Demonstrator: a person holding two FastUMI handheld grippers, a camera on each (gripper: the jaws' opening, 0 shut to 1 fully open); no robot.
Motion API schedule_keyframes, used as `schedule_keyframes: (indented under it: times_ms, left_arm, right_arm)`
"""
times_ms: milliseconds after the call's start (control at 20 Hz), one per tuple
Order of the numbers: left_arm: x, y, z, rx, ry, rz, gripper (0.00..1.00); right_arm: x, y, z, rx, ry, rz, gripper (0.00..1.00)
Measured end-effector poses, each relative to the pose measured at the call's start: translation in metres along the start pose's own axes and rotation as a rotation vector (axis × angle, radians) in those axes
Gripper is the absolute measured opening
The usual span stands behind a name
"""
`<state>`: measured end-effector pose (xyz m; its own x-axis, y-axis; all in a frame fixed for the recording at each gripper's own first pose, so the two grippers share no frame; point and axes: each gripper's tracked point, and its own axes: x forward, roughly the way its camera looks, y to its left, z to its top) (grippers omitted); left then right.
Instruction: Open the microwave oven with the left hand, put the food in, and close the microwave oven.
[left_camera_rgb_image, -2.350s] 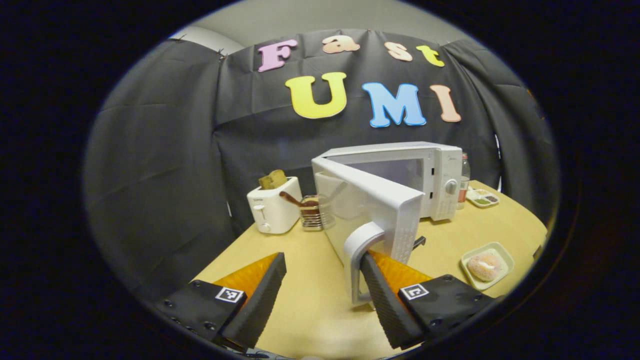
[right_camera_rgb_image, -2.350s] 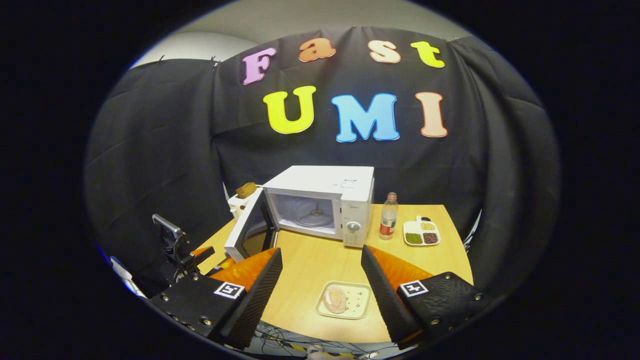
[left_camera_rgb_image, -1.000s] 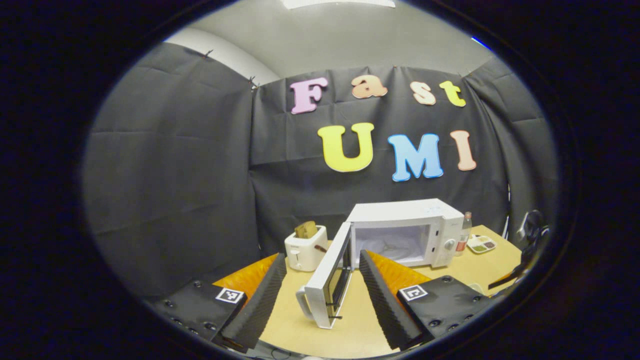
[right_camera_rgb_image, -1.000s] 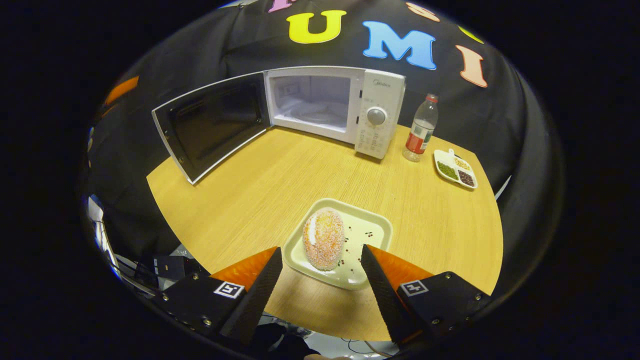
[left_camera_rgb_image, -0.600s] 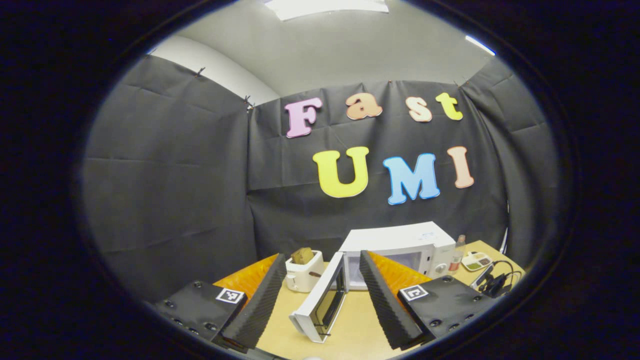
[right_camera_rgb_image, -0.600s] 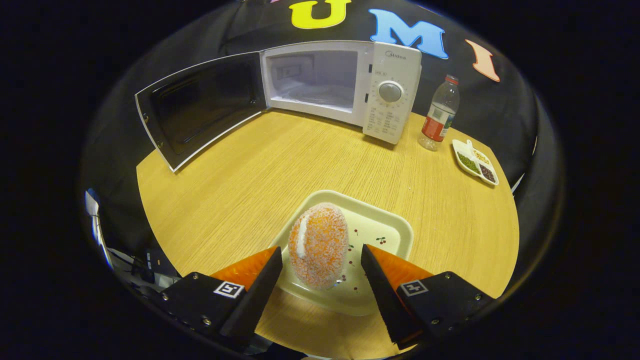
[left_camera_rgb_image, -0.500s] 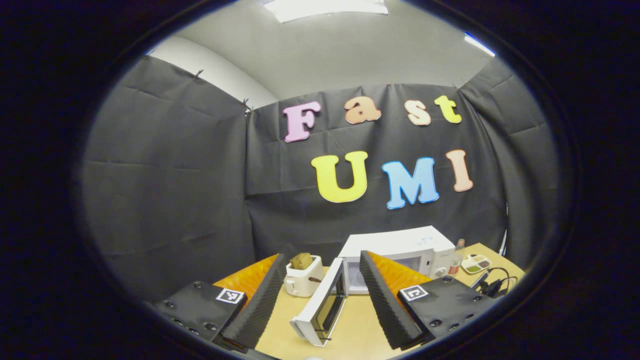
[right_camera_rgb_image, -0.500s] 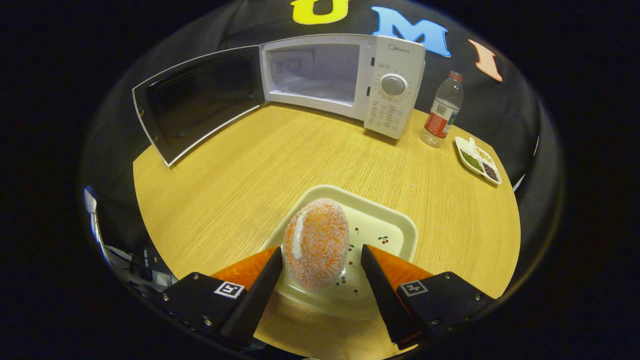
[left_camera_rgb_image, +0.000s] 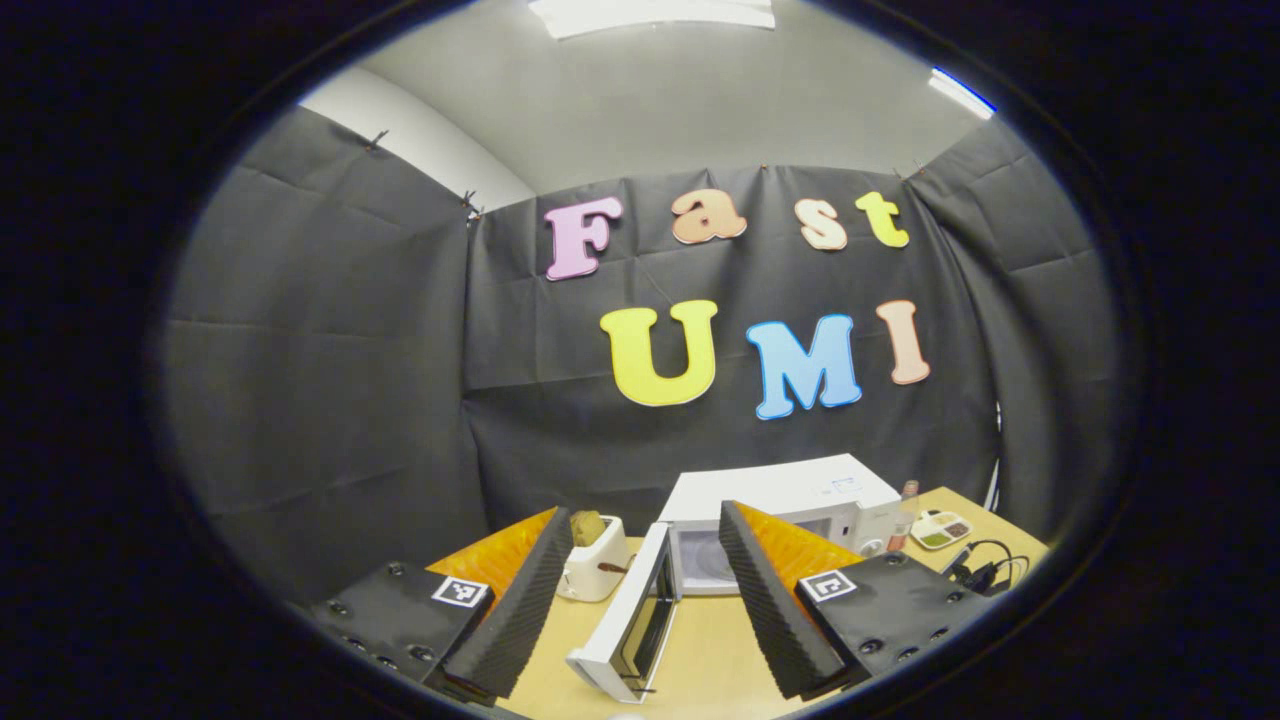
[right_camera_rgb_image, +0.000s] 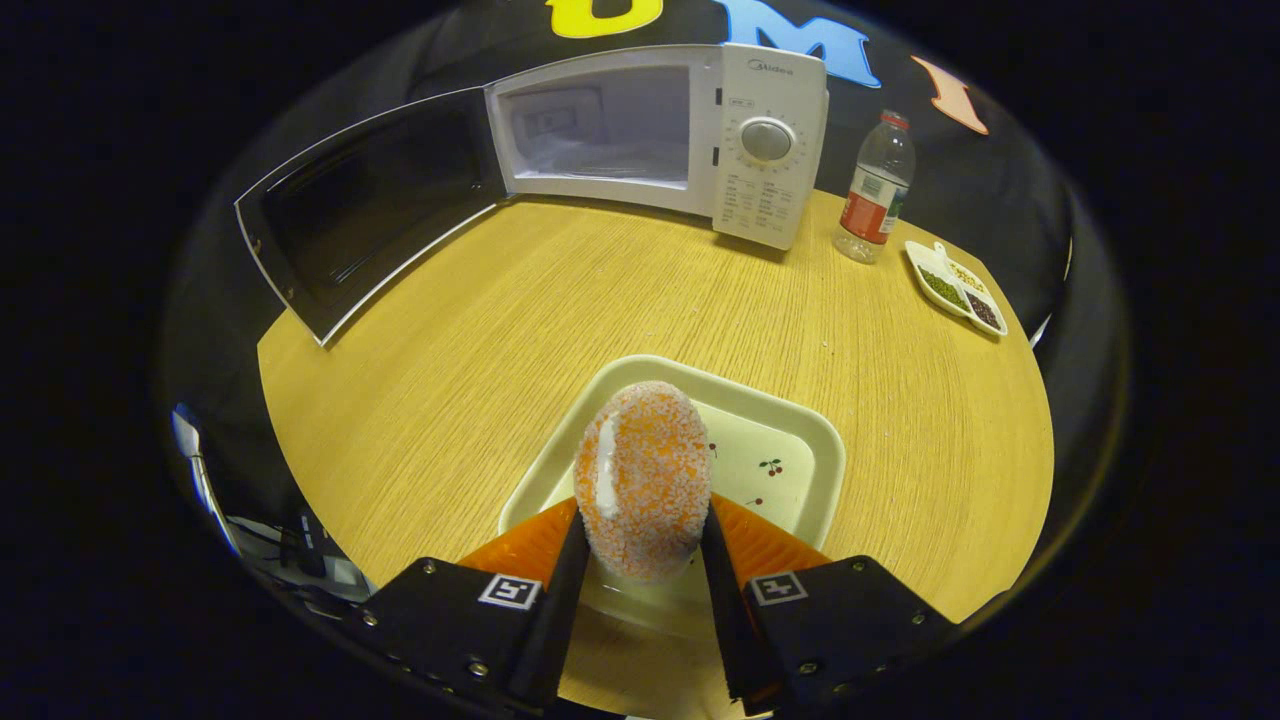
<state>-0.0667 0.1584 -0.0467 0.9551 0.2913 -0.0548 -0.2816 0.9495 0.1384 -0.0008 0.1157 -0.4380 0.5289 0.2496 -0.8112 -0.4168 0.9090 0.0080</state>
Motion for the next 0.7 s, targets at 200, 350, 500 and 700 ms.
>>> schedule_keyframes:
  times_ms: [200, 350, 500, 700]
  left_arm:
    - [0.007, 0.001, -0.006, 0.003, 0.016, -0.013, 0.99]
    - [0.012, 0.003, -0.01, 0.0, 0.025, -0.02, 0.99]
    - [0.018, 0.0, -0.017, -0.012, 0.03, -0.044, 0.94]
    - [0.032, 0.005, -0.03, -0.005, 0.052, -0.064, 0.99]
  right_arm:
    - [-0.006, 0.002, 0.009, 0.067, -0.004, 0.029, 0.52]
    - [-0.021, 0.012, 0.04, 0.149, -0.053, 0.084, 0.51]
    - [-0.035, 0.034, 0.085, 0.232, -0.114, 0.156, 0.51]
    - [-0.039, 0.072, 0.16, 0.308, -0.219, 0.254, 0.51]
